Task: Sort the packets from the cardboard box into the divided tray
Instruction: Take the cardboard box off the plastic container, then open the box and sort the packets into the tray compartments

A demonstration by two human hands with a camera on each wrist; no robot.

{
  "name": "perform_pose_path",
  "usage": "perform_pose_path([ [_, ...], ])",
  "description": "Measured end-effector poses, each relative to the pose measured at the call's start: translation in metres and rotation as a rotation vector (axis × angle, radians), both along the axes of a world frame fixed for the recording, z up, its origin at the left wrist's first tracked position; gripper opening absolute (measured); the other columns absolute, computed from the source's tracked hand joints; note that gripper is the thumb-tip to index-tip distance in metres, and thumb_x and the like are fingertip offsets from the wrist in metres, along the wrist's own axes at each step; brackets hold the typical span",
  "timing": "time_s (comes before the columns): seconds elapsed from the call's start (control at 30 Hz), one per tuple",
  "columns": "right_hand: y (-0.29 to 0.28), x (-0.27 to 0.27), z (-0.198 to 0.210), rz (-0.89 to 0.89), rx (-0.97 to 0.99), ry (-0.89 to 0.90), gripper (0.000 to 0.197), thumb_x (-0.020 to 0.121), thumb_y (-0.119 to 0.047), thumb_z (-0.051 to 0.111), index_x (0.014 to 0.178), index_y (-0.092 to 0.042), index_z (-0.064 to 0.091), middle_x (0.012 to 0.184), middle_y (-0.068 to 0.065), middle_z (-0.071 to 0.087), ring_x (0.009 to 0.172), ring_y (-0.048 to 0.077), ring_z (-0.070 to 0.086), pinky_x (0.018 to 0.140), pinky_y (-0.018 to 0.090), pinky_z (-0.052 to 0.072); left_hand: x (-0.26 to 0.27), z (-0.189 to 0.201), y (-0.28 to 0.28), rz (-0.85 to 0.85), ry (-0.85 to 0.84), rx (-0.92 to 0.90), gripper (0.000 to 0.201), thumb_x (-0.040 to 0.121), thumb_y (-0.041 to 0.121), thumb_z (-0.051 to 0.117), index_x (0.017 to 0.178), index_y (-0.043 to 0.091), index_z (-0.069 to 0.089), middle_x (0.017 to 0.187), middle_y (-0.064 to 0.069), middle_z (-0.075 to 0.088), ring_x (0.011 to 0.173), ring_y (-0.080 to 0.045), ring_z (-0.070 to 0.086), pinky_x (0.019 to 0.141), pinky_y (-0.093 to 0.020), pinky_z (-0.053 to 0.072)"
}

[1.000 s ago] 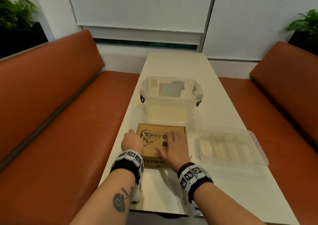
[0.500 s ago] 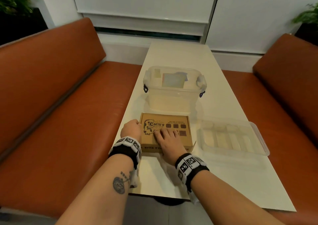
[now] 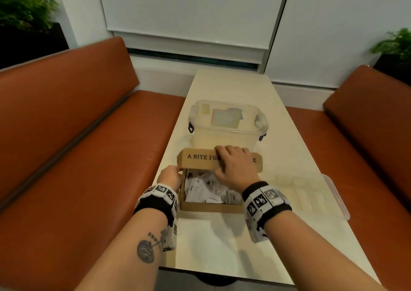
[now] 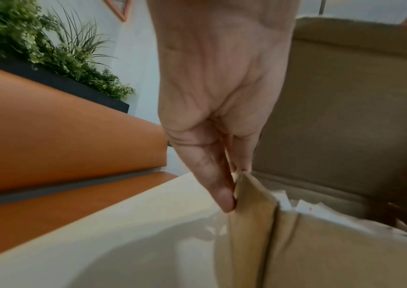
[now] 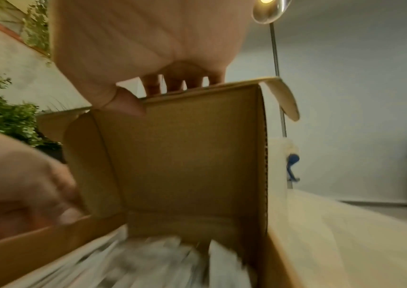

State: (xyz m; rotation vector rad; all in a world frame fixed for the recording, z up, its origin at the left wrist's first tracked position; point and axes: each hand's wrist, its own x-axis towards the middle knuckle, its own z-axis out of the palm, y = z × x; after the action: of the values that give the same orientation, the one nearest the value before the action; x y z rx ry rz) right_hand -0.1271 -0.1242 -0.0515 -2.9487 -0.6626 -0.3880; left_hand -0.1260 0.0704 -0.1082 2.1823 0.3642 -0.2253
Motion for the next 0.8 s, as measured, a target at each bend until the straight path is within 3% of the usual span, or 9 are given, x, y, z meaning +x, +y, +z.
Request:
perform_pose_path([
  [0.1, 0.005, 0.027, 0.027, -0.076, -0.030, 0.021, 0.040, 0.083, -0.037, 0.043, 0.118, -0.019, 0.047, 0.108, 0.005, 0.059, 0.098, 0.026, 0.053, 0.090, 0.040, 0.036, 0.004, 0.001, -0.005, -0.047, -0.006, 0.079, 0.036, 0.095, 0.012, 0.041, 0.128, 0.014, 0.057, 0.110, -0.023, 0.066, 0.098, -0.039, 0.063, 0.086, -0.044, 0.054],
  [0.27, 0.009, 0.064, 0.056, -0.144, -0.035, 0.125, 0.036, 0.093, -0.033, 0.033, 0.115, -0.015, 0.056, 0.112, 0.011, 0.061, 0.103, 0.031, 0.054, 0.094, 0.042, 0.034, 0.011, 0.003, -0.016, -0.110, 0.014, 0.300, 0.034, 0.097, 0.009, 0.039, 0.130, 0.003, 0.047, 0.125, -0.019, 0.057, 0.113, -0.034, 0.056, 0.087, -0.036, 0.045],
  [0.33, 0.006, 0.073, 0.059, -0.143, -0.027, 0.127, 0.036, 0.094, -0.030, 0.033, 0.113, -0.015, 0.059, 0.112, 0.011, 0.062, 0.103, 0.030, 0.055, 0.095, 0.041, 0.033, 0.017, 0.006, -0.019, -0.042, -0.035, 0.253, 0.041, 0.095, 0.008, 0.044, 0.135, 0.002, 0.039, 0.132, -0.019, 0.051, 0.119, -0.033, 0.052, 0.090, -0.037, 0.043],
  [0.47, -0.003, 0.081, 0.060, -0.086, 0.054, 0.137, 0.037, 0.093, -0.025, 0.037, 0.119, -0.019, 0.061, 0.118, 0.008, 0.064, 0.108, 0.027, 0.056, 0.095, 0.039, 0.034, 0.037, 0.013, -0.017, 0.115, -0.180, -0.078, 0.067, 0.093, 0.020, 0.056, 0.149, 0.011, 0.021, 0.150, -0.012, 0.033, 0.135, -0.030, 0.037, 0.109, -0.039, 0.035],
  [0.63, -0.024, 0.086, 0.056, -0.097, 0.214, 0.086, 0.034, 0.092, -0.031, 0.045, 0.118, -0.019, 0.064, 0.115, 0.003, 0.065, 0.109, 0.022, 0.056, 0.100, 0.041, 0.039, 0.057, 0.008, -0.016, 0.059, -0.239, -0.228, 0.040, 0.100, 0.028, 0.044, 0.137, 0.015, 0.042, 0.131, -0.010, 0.057, 0.119, -0.029, 0.054, 0.102, -0.041, 0.043],
  [0.8, -0.046, 0.094, 0.042, -0.155, 0.318, 0.034, 0.034, 0.094, -0.037, 0.050, 0.113, -0.014, 0.065, 0.109, 0.008, 0.064, 0.103, 0.026, 0.057, 0.091, 0.036, 0.044, 0.071, -0.001, -0.019, 0.052, -0.237, -0.094, 0.041, 0.102, 0.029, 0.037, 0.135, 0.006, 0.045, 0.123, -0.019, 0.060, 0.112, -0.034, 0.056, 0.088, -0.031, 0.041],
])
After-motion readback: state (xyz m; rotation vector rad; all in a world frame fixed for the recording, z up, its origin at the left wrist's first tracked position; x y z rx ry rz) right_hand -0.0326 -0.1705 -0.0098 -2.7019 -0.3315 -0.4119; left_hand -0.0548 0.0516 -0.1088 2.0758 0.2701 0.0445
